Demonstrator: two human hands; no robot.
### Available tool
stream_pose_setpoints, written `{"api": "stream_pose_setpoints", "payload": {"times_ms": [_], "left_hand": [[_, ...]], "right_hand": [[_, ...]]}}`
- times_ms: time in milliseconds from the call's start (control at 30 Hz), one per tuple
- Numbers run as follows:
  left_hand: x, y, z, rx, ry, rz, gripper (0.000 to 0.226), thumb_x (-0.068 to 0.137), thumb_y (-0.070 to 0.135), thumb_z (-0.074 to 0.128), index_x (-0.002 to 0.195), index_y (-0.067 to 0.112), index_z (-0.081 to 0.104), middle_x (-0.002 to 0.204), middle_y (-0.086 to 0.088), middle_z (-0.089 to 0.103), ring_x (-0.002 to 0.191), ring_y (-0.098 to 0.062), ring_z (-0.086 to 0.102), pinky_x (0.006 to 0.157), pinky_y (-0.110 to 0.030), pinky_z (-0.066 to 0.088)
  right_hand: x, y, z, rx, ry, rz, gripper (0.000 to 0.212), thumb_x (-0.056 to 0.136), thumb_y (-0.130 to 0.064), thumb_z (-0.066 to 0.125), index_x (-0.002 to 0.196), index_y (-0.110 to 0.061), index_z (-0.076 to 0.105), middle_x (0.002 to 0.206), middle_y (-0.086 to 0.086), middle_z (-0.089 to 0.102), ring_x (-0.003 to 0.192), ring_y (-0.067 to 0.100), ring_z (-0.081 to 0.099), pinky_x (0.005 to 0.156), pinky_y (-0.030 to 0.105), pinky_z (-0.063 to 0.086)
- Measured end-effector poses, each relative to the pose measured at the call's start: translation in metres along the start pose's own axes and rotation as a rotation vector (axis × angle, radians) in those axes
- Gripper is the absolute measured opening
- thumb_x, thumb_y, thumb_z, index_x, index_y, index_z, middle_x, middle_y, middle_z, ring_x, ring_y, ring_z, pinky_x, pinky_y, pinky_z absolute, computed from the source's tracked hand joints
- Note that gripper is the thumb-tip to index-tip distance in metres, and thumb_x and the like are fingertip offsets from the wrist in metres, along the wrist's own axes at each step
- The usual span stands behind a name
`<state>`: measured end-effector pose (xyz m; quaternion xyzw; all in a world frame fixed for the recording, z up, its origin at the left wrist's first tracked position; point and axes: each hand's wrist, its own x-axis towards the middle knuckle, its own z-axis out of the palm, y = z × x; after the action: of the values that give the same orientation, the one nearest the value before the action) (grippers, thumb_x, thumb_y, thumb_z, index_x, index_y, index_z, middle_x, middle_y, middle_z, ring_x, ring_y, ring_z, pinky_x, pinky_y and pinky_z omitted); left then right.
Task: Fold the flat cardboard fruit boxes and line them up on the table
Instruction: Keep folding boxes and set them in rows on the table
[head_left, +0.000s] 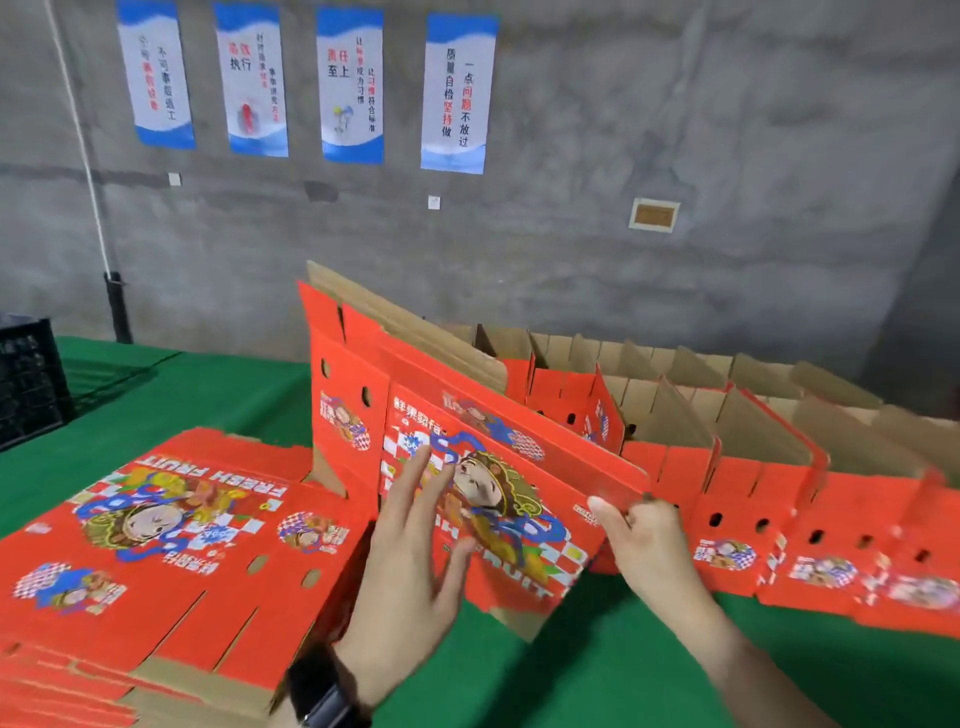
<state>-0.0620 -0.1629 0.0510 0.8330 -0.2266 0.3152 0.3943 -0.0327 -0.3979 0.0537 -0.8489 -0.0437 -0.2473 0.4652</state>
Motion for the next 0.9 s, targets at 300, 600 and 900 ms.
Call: {"api": "stream_pose_setpoints", "payload": {"times_ms": [300,600,900], "left_hand": [[0.039,0.081,0.069,-0.496,-0.332,-0.288,0.083,0.078,0.036,0.075,0.140,0.032,0.020,0.136,0.024,0.037,0.126,0.004,0.036,0.108,-0.015,0.027],[0.036,0.071,0.074,-0.959,0.227,-0.619,0.033,0.081,-0.014,0.047,0.075,0.013,0.064,0.060,0.001,0.059,0.060,-0.015,0.053,0.057,-0.026,0.047],[0.064,0.013,0.018,-1.580,0.140,-0.640,0.038,0.065,-0.006,0.042,0.084,-0.002,0.074,0.089,-0.017,0.072,0.077,-0.026,0.071,0.073,-0.043,0.058]], "right_hand": [[-0.030,0.008,-0.016,-0.004,0.227,-0.030,0.049,0.084,0.004,0.066,0.051,-0.030,0.054,0.050,-0.026,0.059,0.051,0.005,0.057,0.049,0.007,0.038],[-0.048,-0.002,0.017,0.056,-0.024,-0.342,0.042,0.091,-0.020,0.056,0.129,-0.036,0.059,0.138,-0.019,0.051,0.127,-0.006,0.045,0.105,0.012,0.034],[-0.002,0.067,0.009,0.304,-0.401,0.751,0.069,0.086,-0.060,0.050,0.139,-0.017,0.044,0.142,0.004,0.050,0.125,0.019,0.048,0.109,0.038,0.032]]}}
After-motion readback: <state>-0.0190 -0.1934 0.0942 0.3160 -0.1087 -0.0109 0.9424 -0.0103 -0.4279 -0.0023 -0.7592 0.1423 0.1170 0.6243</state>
